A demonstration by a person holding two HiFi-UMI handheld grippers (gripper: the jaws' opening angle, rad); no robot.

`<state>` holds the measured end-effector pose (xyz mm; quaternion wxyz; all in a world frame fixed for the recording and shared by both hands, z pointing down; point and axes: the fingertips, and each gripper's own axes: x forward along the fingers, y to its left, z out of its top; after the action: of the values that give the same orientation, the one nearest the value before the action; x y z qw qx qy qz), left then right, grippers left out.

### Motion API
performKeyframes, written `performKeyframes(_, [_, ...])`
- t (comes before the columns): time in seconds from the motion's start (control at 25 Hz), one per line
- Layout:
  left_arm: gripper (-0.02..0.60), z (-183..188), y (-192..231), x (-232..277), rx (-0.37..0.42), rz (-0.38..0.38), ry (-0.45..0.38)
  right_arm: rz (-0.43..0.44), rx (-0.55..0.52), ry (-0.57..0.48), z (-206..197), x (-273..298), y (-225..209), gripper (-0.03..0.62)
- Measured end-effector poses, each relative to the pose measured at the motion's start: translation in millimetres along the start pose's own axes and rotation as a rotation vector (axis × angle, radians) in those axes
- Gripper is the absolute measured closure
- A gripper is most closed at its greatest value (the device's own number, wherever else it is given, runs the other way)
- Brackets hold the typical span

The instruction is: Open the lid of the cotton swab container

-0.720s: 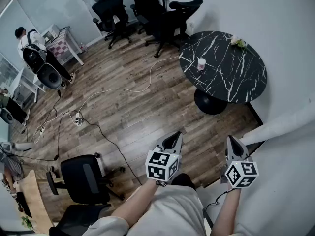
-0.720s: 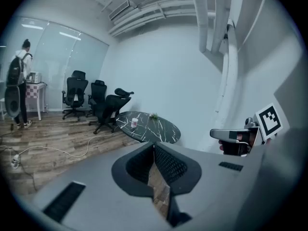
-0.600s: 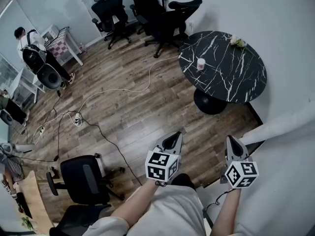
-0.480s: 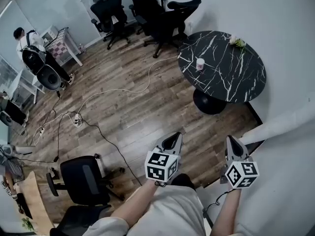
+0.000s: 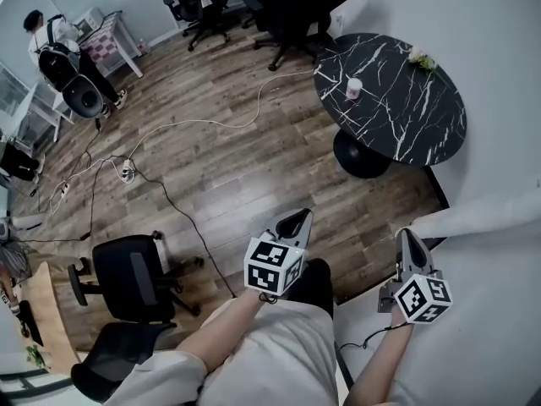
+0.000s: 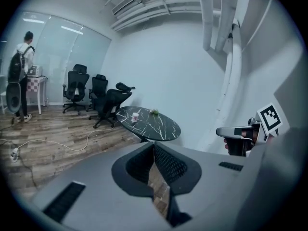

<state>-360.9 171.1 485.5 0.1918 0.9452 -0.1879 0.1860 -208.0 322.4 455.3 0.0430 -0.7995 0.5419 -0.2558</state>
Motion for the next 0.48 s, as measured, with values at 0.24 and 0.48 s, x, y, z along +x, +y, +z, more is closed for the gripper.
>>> performKeyframes(0.24, [0.558,23.8,10.3,32.4,0.019,0.008,-0.043,0.015,-0.03,0.037,-2.2,2.7,-8.2,0.557])
performKeyframes(0.48, [0.558,42.3,5.2,86.1,-0.003,-0.021,-0.013,-0.068,-0.025,0.078,-4.2,-6.4,-53.0,0.557])
